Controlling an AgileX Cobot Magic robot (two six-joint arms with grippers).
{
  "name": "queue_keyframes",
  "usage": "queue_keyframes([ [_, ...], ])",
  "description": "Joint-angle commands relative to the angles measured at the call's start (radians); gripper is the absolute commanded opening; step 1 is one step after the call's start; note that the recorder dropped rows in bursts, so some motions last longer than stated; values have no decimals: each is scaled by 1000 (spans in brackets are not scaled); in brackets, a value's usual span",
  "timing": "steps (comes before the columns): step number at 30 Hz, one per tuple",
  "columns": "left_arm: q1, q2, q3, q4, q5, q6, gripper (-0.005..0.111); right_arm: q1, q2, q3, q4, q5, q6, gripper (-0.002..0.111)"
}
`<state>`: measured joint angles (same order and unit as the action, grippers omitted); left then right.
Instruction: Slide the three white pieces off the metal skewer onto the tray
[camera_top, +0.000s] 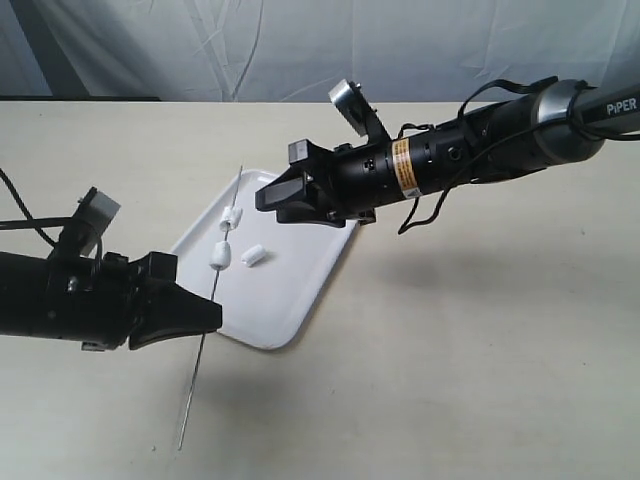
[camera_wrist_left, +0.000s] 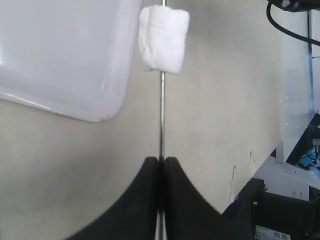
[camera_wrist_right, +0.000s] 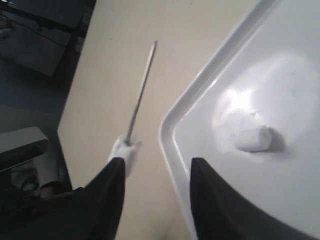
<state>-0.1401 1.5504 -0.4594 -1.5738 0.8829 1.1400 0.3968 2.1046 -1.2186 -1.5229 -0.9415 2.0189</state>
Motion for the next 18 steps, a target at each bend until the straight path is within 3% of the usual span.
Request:
queue_keyframes([
  [1, 2, -4, 2, -40, 2, 21, 0, 3, 0, -4, 29, -49, 21, 43],
  [5, 2, -4, 2, -67, 21, 30, 0, 23, 0, -4, 35, -52, 26, 35],
  [18, 2, -4, 2, -62, 53, 30, 0, 58, 0, -4, 82, -74, 15, 35],
])
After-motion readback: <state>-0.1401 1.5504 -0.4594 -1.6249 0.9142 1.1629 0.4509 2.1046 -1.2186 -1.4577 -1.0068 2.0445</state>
